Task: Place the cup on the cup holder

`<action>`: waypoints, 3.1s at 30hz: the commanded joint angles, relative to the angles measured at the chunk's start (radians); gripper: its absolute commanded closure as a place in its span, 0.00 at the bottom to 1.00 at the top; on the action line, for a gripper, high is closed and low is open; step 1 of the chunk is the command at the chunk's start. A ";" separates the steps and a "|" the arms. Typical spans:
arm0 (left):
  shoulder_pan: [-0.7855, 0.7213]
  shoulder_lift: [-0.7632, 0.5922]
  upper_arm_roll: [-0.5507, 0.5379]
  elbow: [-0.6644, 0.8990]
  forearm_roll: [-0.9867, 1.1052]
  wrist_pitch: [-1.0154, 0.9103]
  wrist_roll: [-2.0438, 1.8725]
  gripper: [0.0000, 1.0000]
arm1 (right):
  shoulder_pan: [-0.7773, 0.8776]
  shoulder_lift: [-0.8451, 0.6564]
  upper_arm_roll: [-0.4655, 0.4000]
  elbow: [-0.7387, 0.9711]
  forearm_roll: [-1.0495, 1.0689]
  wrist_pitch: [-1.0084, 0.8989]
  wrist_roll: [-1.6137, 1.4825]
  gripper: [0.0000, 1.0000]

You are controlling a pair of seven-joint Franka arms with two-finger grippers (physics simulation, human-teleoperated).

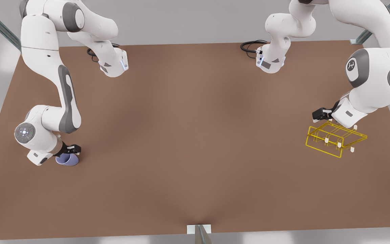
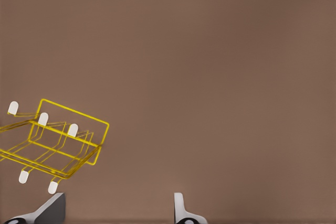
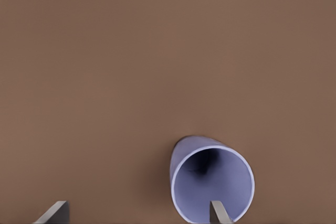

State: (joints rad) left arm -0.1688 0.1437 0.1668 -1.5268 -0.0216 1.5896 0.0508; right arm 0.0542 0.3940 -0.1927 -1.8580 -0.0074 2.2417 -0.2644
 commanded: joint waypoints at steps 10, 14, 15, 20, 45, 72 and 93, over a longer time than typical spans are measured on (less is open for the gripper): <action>0.002 0.005 0.000 0.001 0.002 0.001 -0.002 0.00 | 0.000 0.086 -0.031 -0.003 0.004 0.056 -0.134 0.00; 0.002 0.007 0.002 0.001 0.002 -0.002 -0.002 0.00 | 0.000 0.123 -0.031 -0.001 0.004 0.056 -0.134 0.00; 0.002 0.007 0.002 -0.001 0.002 -0.007 -0.003 0.00 | 0.000 0.132 -0.031 -0.001 0.004 0.056 -0.134 0.00; 0.002 0.011 0.002 0.001 0.002 -0.007 -0.003 0.00 | -0.007 0.155 -0.033 0.000 0.004 0.056 -0.133 0.00; 0.005 0.013 0.005 0.001 0.005 -0.007 -0.003 0.00 | 0.473 0.137 -0.034 0.338 0.693 -0.376 -0.027 0.79; 0.006 -0.004 0.073 0.007 0.012 -0.060 -0.028 0.00 | 0.840 0.776 -0.031 0.850 1.778 0.079 -0.533 0.00; -0.258 0.094 0.063 -0.016 0.015 -0.060 -0.937 0.00 | 0.582 0.493 -0.076 0.482 1.091 -0.315 -0.527 0.00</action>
State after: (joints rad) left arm -0.3381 0.2123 0.2314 -1.5417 -0.0077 1.5281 -0.1024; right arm 0.6532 0.9047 -0.2526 -1.3653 1.3616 2.1342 -0.7611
